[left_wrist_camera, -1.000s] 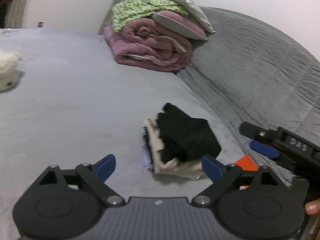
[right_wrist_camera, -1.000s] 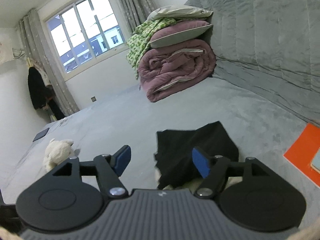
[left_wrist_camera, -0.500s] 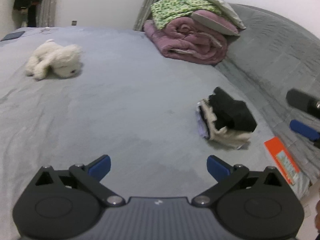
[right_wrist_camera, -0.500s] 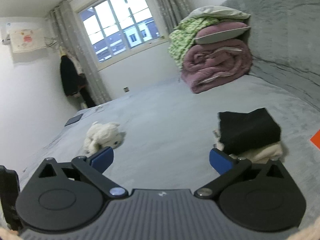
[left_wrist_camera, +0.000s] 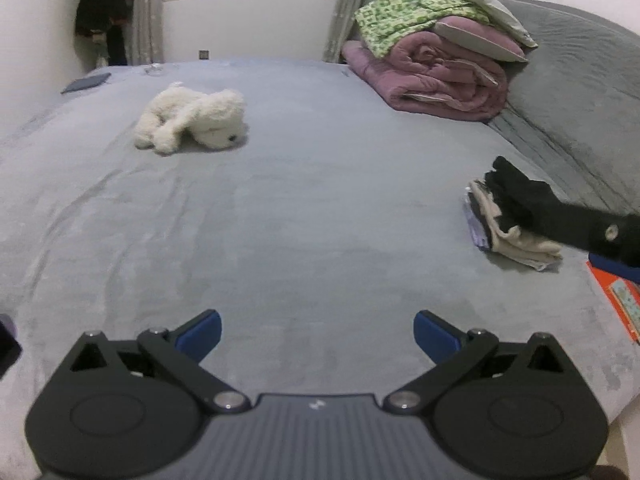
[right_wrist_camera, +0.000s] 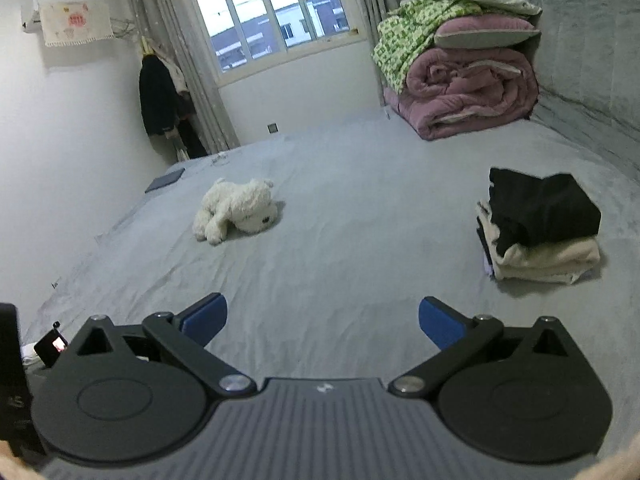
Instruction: Fold clothes
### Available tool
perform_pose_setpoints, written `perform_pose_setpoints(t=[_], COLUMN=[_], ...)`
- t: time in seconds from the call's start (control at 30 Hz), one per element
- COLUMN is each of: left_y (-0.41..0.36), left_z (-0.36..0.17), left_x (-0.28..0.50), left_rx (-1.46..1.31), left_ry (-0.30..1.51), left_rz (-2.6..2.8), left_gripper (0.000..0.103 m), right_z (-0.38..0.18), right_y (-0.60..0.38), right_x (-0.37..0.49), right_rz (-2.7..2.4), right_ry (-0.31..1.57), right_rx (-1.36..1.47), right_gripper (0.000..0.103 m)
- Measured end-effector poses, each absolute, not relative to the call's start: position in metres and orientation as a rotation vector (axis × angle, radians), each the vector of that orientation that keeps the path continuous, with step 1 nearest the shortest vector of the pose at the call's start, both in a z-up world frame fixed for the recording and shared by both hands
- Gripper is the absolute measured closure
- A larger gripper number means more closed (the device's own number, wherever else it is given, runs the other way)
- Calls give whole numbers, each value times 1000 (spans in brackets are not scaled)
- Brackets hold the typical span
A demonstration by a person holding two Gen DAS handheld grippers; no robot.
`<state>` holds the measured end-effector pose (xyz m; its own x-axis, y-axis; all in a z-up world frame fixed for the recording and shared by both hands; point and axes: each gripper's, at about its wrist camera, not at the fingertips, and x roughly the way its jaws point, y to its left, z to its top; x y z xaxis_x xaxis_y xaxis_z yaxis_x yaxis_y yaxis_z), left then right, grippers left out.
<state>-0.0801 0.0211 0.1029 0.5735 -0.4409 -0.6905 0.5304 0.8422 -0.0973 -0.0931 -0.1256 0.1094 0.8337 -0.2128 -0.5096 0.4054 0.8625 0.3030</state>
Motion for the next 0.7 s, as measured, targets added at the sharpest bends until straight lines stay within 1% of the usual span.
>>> perform_pose_setpoints(t=[0.4,0.7], left_y=[25,-29], left_z=[122,125], left_x=[-96,-141], left_rx=[162,239], left_ry=[773,806], left_rz=[-520,-685], left_gripper=[1,1], right_z=[100,102], right_y=[-109,-134], right_x=[-104,-171], right_rz=[-433,-679], right_ry=[530,500], right_rx=[442,486], right_gripper=[0,0])
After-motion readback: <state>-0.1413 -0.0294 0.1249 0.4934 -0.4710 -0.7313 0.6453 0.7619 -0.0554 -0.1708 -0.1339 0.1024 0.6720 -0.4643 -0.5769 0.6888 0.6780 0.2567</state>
